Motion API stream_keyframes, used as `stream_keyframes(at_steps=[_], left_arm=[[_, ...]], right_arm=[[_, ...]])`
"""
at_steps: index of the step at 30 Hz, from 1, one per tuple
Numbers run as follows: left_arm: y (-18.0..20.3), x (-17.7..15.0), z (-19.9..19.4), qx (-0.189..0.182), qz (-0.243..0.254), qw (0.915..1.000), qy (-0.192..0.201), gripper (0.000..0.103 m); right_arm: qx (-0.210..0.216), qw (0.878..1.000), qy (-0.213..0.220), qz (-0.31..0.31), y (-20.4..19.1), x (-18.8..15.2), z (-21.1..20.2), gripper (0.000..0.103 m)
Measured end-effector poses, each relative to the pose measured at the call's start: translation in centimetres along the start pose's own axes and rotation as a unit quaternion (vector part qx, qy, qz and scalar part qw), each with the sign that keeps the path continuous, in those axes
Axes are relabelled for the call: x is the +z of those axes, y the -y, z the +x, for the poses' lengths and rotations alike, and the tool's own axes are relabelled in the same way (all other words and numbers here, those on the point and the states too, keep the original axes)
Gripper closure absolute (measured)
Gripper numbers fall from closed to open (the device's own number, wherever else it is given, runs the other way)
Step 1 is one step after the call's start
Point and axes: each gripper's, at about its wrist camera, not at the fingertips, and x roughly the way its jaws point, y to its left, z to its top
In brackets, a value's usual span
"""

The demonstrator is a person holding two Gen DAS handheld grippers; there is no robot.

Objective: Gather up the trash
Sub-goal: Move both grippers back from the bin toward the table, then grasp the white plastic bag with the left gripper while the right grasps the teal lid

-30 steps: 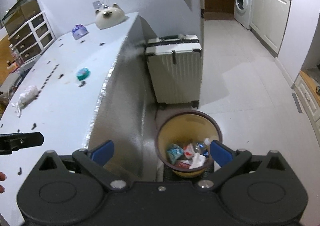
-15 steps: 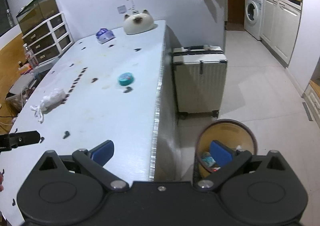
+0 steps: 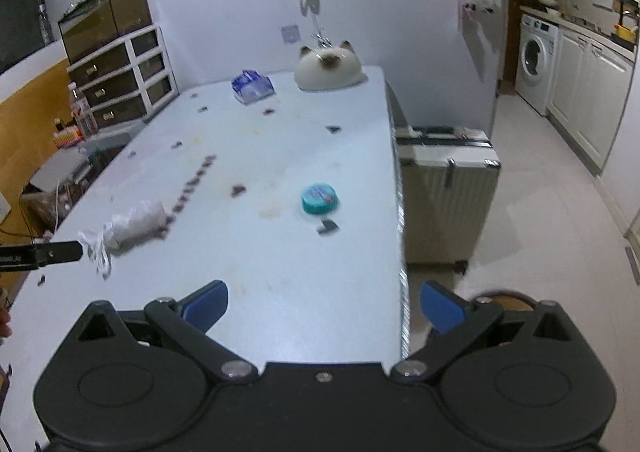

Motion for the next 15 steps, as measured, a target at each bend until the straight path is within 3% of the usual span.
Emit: stream_keyframes(at_steps=[9, 15], left_arm=[[-5.0, 3.3, 6.8, -0.028, 0.057, 0.9980, 0.006, 0.000], [-7.7, 4.4, 11.7, -0.042, 0.072, 0.9961, -0.032, 0.000]], right_arm=[[0.008, 1.000, 0.001, -0.017, -1.7, 2.4, 5.9, 0.000], [-0.001, 0.999, -0.012, -0.031, -1.8, 3.6, 9.8, 0.000]])
